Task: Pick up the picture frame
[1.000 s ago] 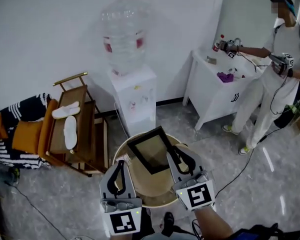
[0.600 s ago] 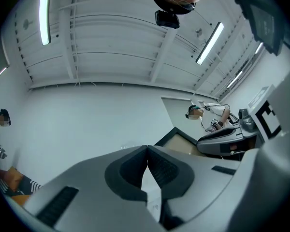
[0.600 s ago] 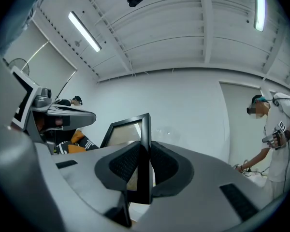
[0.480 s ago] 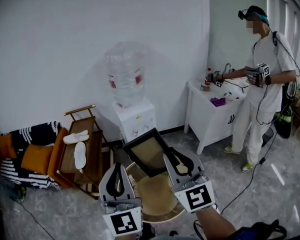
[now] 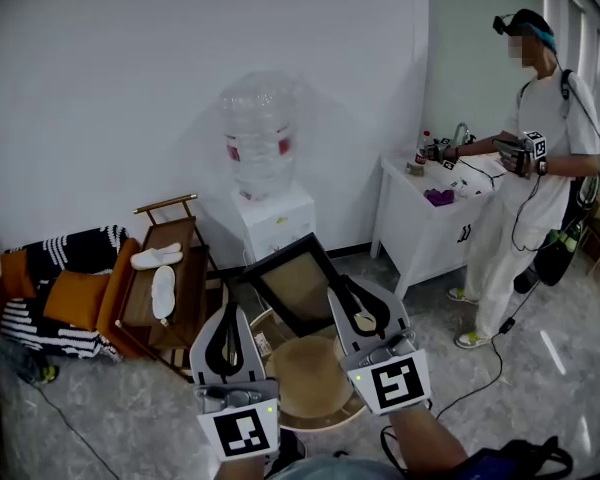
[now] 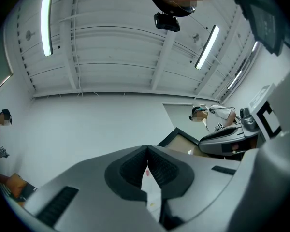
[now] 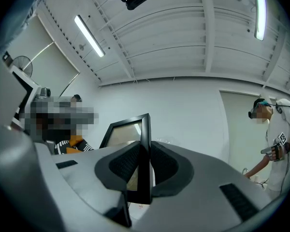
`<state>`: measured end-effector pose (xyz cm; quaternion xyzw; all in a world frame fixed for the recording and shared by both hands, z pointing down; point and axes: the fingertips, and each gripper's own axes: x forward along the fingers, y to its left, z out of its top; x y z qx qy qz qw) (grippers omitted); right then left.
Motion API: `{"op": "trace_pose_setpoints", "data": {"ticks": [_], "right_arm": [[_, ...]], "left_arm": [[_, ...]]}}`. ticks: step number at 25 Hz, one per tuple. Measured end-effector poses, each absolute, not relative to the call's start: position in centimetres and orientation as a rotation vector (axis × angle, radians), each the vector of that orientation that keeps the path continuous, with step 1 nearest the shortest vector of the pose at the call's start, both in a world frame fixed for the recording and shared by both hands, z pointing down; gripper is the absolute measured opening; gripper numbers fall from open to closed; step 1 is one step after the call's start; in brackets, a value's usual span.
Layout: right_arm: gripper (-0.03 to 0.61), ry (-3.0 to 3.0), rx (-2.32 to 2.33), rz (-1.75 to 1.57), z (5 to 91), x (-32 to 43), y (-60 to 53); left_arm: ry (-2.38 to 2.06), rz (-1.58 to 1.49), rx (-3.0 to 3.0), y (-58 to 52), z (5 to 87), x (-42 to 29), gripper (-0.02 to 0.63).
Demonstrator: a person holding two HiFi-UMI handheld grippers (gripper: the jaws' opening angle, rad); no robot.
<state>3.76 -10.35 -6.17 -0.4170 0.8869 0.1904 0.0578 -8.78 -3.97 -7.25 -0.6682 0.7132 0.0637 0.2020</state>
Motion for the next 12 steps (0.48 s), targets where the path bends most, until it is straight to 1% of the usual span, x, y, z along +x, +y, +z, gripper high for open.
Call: {"op": "trace_pose_setpoints", "data": {"ticks": [12], "right_arm": [[0.083, 2.696, -1.236, 0.569, -5.44, 2.88, -9.47]], "left_arm": [[2.004, 0.172, -1.850, -3.21, -6.83, -9.51, 0.015]]}}
